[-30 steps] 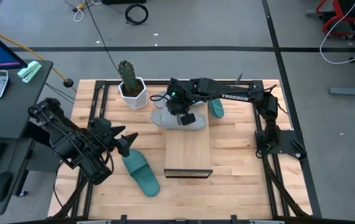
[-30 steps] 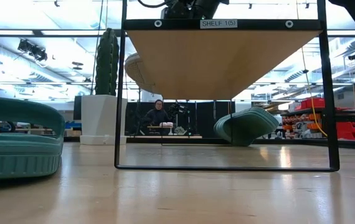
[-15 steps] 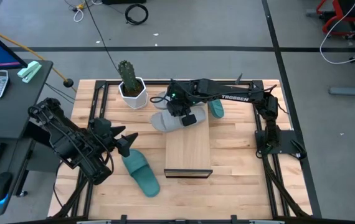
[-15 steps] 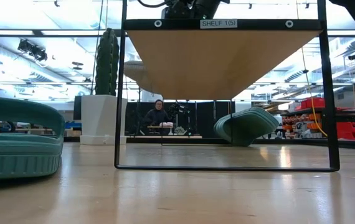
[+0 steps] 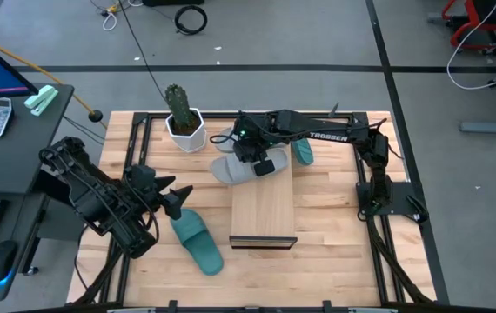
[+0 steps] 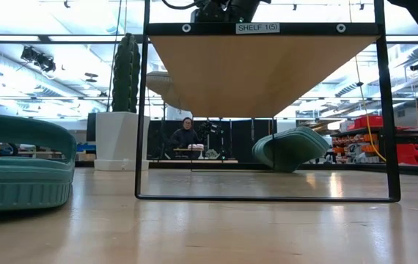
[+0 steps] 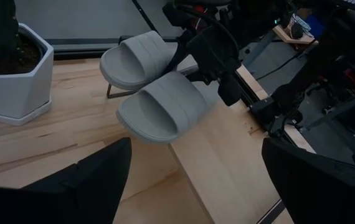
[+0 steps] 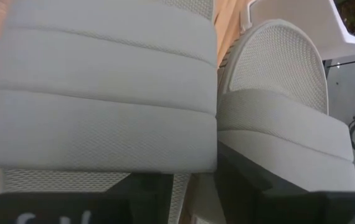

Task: Pick and place slides into the shelf
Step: Put the gray slipper on the shelf

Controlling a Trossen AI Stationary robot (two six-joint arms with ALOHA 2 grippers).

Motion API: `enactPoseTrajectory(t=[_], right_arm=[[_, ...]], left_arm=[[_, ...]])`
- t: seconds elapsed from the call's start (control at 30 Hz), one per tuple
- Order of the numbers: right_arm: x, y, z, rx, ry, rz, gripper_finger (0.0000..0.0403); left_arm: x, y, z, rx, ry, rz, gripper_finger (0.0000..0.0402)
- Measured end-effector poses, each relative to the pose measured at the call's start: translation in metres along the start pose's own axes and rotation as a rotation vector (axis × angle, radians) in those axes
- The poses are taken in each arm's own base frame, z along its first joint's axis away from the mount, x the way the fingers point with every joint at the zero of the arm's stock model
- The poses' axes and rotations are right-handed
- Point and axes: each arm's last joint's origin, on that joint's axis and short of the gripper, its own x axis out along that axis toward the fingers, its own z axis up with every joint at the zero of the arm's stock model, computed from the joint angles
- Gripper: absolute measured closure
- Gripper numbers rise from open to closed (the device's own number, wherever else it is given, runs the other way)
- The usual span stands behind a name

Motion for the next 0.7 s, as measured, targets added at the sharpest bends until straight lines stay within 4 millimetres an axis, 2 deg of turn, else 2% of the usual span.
enactPoseTrajectory(t=[0.3, 0.7], right_arm=[[0.0, 0.0, 0.0, 0.0, 0.011, -0.01, 0.0286], [-0.011, 0.0, -0.002, 0.021, -0.012, 0.003, 0.0285]], left_arm=[[0.0, 0.0, 0.0, 0.003, 0.0, 0.0, 0.0036], [0.0, 0.0, 0.0, 0.016, 0.0, 0.0, 0.0036]])
